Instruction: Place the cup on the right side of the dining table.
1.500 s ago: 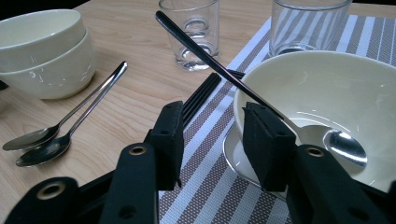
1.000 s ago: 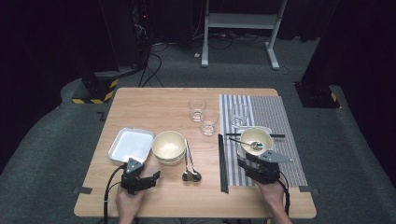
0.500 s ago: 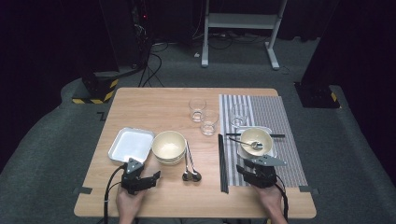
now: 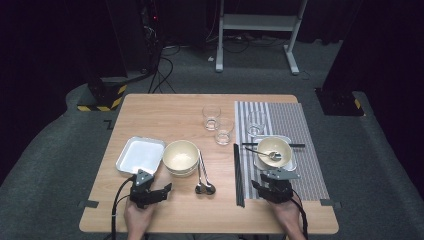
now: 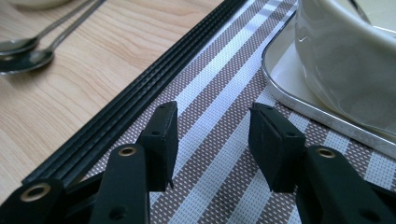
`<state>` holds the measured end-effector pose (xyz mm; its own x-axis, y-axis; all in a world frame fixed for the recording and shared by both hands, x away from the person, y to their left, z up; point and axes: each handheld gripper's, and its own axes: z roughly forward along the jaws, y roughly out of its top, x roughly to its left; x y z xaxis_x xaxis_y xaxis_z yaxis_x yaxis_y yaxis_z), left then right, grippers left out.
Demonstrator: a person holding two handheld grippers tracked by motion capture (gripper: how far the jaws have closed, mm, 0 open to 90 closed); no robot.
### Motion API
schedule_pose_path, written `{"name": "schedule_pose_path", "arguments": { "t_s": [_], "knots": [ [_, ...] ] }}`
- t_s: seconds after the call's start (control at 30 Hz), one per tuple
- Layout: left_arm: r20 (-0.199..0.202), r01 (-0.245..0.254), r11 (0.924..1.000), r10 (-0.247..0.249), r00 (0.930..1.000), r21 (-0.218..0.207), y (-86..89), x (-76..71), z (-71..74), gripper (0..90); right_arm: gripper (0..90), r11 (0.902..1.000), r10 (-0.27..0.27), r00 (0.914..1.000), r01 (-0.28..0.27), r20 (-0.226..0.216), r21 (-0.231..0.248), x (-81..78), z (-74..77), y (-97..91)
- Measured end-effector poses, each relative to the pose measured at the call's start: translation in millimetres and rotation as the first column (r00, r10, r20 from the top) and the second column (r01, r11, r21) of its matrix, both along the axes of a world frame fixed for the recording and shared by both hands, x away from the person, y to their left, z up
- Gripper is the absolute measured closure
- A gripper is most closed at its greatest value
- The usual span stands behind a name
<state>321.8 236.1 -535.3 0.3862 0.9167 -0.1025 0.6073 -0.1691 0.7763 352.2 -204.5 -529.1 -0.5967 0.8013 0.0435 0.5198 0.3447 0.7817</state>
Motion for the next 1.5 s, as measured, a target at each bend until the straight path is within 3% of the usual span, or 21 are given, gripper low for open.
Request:
{"name": "schedule_pose_path", "arguments": {
  "t_s": [0.2,0.43,0.73,1.5],
  "knots": [
    [0.000,-0.002,1.0000,0.002,1.0000,-0.006,0.2,0.0,-0.1,22.6,52.4,0.9995,0.002,1.0000,-0.002,-0.007,-0.032,1.2,-2.1,1.0],
    [-0.001,-0.002,1.0000,0.002,1.0000,-0.005,0.2,0.0,-0.1,22.5,50.5,0.9993,0.011,0.9998,-0.012,-0.017,-0.034,1.8,-3.3,1.4],
    [0.000,-0.001,1.0000,0.001,1.0000,-0.004,0.2,0.0,-0.1,22.5,47.3,0.9962,0.031,0.9995,-0.030,0.007,-0.081,-0.7,-4.2,5.5],
    [0.003,-0.005,0.9999,0.005,1.0000,0.013,-1.4,-0.2,-0.1,22.2,42.4,0.9969,0.009,1.0000,-0.008,0.003,-0.079,-0.6,-4.4,6.2]
  ]
}}
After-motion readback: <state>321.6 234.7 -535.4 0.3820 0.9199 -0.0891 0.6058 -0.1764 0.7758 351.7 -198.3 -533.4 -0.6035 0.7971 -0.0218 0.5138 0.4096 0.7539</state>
